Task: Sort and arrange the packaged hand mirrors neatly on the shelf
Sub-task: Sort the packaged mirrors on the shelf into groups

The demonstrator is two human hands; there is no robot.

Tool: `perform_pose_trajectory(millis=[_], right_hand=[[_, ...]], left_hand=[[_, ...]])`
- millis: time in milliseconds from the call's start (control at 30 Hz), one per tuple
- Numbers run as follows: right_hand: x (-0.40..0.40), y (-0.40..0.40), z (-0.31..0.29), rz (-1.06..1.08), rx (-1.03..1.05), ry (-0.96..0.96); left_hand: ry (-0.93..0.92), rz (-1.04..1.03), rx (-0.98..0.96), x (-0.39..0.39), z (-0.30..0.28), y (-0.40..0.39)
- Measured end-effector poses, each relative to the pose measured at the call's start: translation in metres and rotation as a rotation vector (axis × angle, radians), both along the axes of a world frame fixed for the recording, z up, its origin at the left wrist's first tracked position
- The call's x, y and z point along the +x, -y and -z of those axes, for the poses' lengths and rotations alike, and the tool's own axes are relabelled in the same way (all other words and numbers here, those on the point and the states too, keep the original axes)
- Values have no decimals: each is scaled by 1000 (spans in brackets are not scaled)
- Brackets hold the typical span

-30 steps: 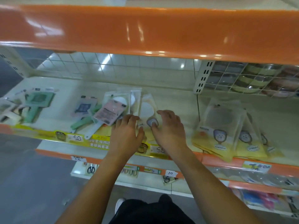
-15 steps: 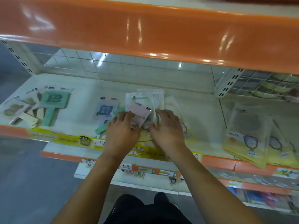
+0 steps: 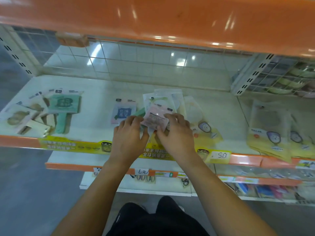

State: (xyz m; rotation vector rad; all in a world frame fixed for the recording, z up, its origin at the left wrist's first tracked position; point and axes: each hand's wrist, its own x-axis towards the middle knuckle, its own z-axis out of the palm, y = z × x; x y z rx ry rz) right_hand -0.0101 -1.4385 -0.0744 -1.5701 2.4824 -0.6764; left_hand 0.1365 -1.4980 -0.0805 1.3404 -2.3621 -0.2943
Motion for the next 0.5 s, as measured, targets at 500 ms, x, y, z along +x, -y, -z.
perform_pose_trajectory(millis=[500], right_hand=[[6,-7,5,-16,-36,10]], left_hand=[[18,-65,9,10,-5,-19]])
